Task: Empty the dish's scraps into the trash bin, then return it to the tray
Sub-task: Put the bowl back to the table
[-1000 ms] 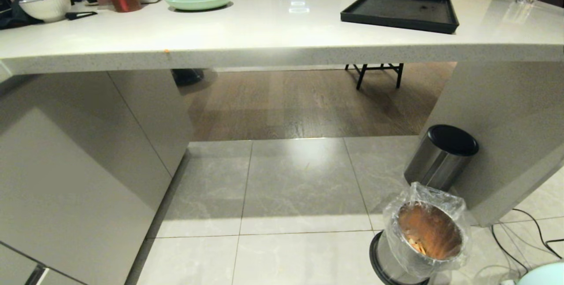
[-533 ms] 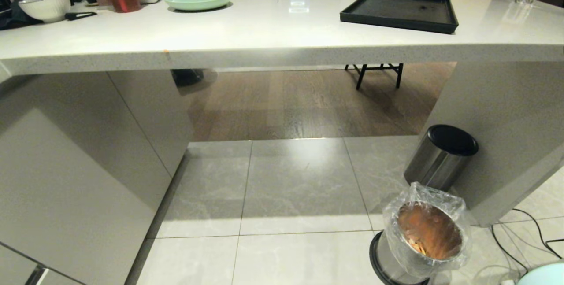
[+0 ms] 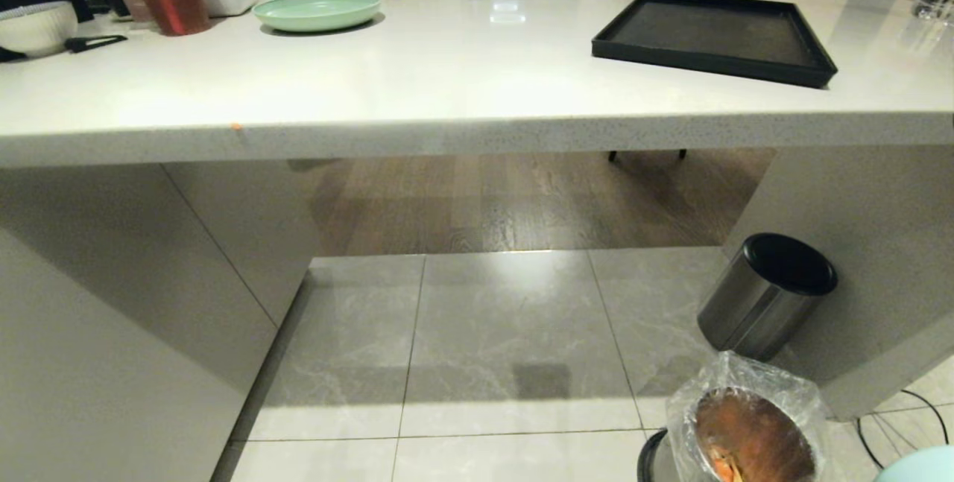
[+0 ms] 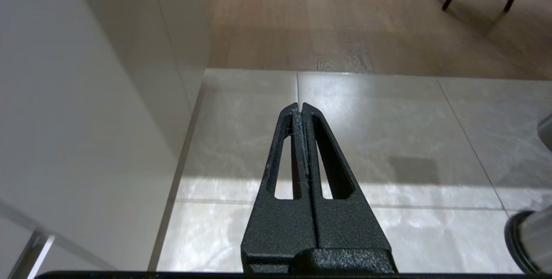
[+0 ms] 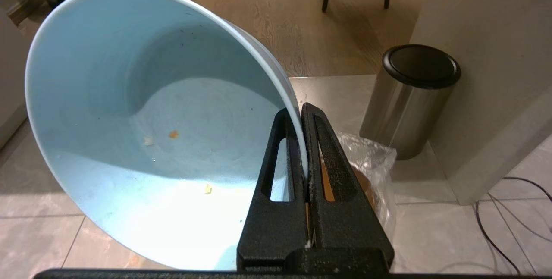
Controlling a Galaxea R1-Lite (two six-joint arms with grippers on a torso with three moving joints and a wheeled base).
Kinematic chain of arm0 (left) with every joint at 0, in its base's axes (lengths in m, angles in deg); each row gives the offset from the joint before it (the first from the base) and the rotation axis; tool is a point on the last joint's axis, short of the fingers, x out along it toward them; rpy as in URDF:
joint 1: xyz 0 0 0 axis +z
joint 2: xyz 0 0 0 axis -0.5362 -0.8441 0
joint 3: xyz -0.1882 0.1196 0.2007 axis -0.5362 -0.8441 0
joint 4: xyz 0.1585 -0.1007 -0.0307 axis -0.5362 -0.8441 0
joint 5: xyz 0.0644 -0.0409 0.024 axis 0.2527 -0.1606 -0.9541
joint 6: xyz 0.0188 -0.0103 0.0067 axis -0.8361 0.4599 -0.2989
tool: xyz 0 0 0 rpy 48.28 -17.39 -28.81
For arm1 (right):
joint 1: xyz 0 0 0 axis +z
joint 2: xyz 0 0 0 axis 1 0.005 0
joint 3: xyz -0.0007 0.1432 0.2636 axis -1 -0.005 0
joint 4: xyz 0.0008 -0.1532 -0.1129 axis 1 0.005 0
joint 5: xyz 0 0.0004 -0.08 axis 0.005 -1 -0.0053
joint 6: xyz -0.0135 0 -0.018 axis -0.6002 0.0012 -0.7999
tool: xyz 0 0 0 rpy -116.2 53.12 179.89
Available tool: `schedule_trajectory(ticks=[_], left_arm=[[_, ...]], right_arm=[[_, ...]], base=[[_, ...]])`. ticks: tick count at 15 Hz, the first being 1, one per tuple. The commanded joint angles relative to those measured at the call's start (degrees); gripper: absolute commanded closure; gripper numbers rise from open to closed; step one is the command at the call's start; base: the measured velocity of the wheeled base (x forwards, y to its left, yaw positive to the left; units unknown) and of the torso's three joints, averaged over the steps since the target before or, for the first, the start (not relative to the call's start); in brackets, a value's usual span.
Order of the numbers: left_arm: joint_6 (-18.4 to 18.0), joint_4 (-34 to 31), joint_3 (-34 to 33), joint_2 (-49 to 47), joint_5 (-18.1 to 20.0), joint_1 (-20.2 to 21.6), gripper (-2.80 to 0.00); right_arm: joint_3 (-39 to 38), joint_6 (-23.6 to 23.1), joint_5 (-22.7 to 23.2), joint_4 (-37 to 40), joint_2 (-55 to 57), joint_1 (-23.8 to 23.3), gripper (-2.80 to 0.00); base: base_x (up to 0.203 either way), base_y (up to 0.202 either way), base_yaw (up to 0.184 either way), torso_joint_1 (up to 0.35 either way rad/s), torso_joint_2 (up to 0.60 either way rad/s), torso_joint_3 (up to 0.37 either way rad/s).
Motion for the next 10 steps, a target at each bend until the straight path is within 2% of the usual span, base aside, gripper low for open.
schedule_trajectory(ticks=[1,4,10], left_arm=[[0.1,0.0,0.0,-0.1,0.0,0.0,0.00],[0.1,0.0,0.0,-0.1,0.0,-0.1,0.00],[0.1,0.0,0.0,0.0,0.0,0.0,0.00]], right_arm=[[0.0,0.0,0.0,-0.1,0.1,0.0,0.00],[0.0,0.0,0.0,-0.1,0.1,0.0,0.00],[0.0,0.0,0.0,-0.1,0.1,0.0,0.00]], base=[[0.199,0.000,0.003,0.006,0.00,0.003],[0.164,0.000,0.005,0.010,0.00,0.000],[0.000,0.000,0.000,0.000,0.00,0.000]])
